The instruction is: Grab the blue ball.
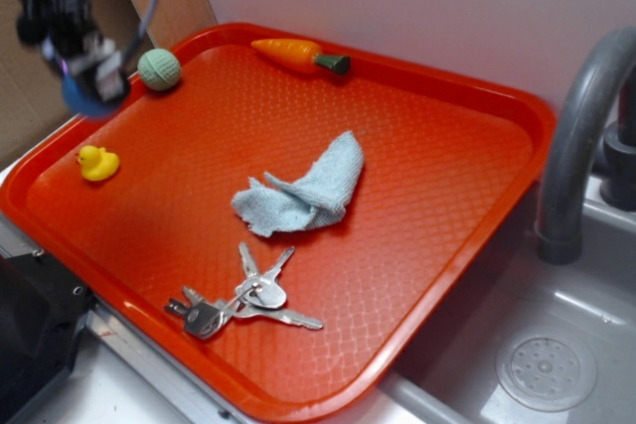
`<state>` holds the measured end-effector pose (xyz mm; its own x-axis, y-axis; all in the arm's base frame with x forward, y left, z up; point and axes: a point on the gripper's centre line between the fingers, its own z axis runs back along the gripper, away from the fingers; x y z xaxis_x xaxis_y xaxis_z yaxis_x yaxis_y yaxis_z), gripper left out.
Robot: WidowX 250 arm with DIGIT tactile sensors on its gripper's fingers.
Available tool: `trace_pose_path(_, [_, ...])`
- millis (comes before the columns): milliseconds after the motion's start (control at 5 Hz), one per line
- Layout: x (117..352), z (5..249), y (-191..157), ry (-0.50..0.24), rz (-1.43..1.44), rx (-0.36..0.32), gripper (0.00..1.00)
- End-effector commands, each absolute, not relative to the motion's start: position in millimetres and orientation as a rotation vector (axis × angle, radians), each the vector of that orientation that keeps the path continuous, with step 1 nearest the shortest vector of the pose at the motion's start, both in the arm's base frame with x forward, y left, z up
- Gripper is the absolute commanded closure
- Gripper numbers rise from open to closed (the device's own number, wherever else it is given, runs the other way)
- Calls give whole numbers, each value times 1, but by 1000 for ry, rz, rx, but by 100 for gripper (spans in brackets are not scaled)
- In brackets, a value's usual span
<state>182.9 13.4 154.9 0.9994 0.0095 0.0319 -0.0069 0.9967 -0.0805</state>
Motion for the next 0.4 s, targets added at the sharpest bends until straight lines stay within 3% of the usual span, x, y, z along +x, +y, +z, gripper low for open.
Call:
trace_pose_path(0, [192,226,32,-165,123,193,100])
trace_pose_path(200, [192,227,33,-174,113,173,100])
